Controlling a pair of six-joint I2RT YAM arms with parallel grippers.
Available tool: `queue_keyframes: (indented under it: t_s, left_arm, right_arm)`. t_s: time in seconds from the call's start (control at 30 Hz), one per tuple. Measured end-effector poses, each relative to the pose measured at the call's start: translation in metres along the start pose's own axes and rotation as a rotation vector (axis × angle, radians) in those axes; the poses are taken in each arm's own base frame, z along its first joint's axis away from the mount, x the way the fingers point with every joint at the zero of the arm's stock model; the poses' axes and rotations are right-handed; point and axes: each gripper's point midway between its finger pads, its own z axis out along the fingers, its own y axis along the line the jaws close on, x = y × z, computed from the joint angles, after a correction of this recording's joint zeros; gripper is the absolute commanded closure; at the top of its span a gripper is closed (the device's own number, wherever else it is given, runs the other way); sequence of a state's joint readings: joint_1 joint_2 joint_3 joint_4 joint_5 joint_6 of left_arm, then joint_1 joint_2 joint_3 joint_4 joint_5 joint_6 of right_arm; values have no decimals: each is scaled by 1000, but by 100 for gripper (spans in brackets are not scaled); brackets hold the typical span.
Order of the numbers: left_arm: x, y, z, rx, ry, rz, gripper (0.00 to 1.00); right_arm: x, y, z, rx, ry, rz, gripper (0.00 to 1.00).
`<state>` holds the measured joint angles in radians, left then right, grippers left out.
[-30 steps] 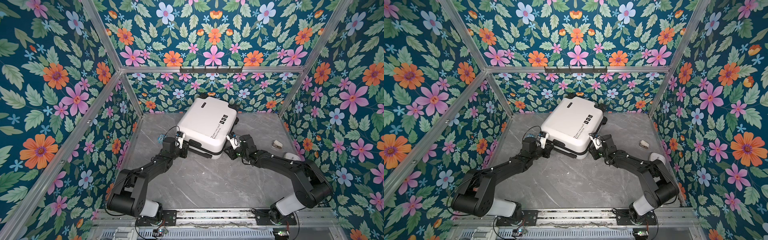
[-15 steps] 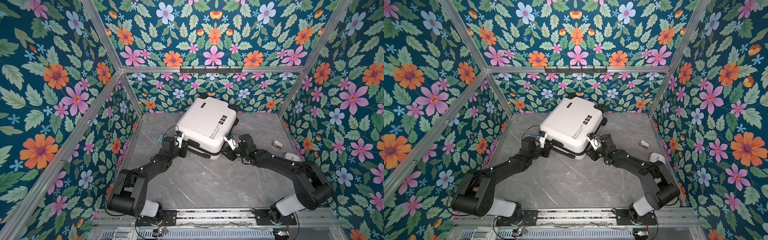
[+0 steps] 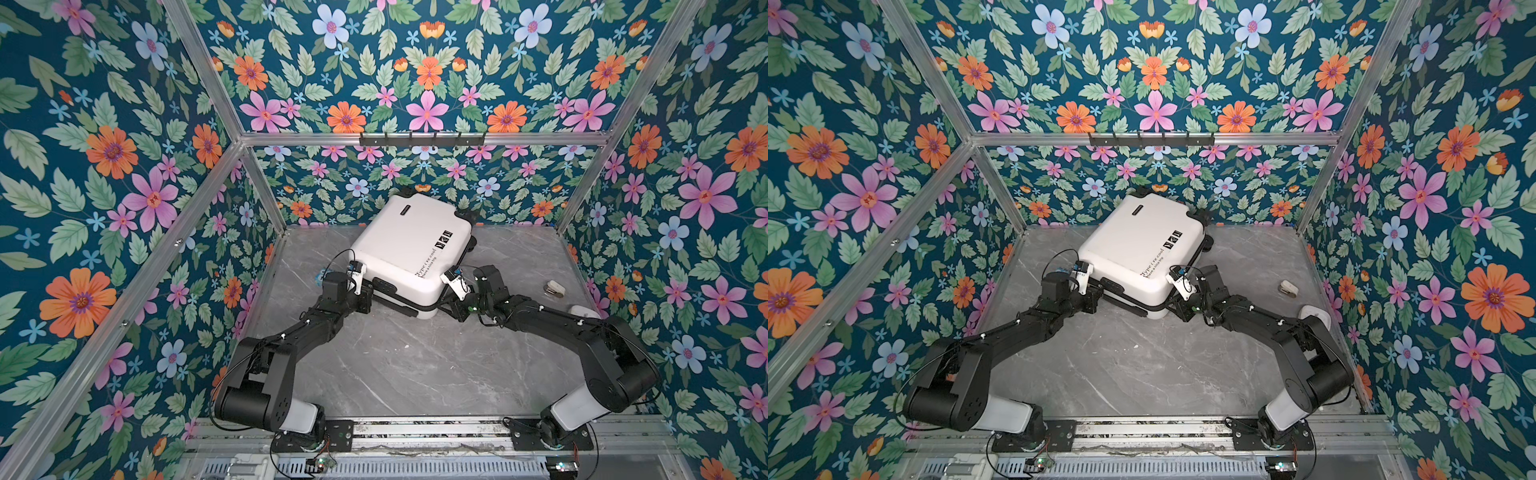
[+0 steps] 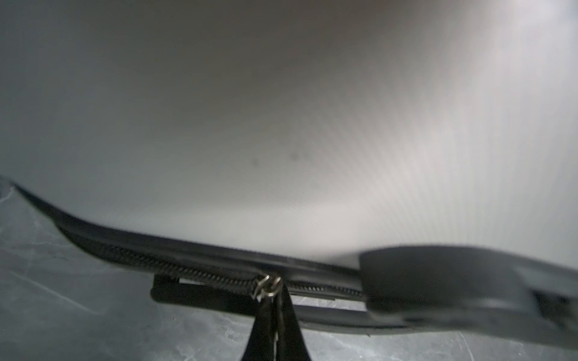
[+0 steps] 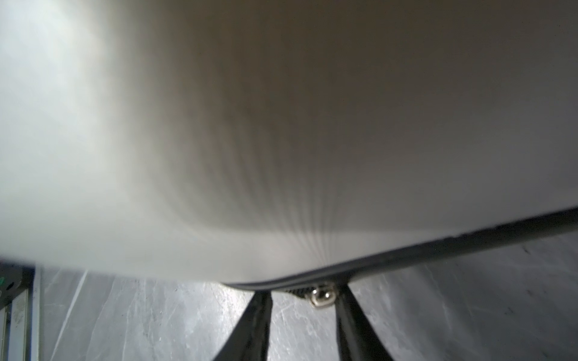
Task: Pack the luggage
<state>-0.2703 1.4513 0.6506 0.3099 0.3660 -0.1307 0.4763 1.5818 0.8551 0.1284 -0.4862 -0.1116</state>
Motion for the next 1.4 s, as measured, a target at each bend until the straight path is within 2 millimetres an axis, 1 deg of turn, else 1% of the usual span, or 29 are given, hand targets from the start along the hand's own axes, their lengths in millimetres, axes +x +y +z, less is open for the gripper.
queue_keyframes:
  t_s: [0.27,0.5,0.77,0.97,1.33,1.4]
  left_arm:
    - [-1,5,-1,-27,-3,-2,100]
    - [-2,8,-2,-42,-3,-3,100]
    - [-4,7,-6,-50,-1,-1,100]
    - [-2,0,-11,-22,6,0,100]
    - [8,-31,-23,1,3,61,100]
    - [10,-40,-25,6,3,79,100]
  right_arm:
    - [-1,-2,5,-6,-2,0,84]
    - [-1,-7,7,21,2,6,100]
    - [1,-12,5,53,8,35,100]
    - [5,-13,-2,77,-7,40,100]
    - [7,-13,-5,96,-18,91,100]
    - [7,-13,-6,108,-21,105,100]
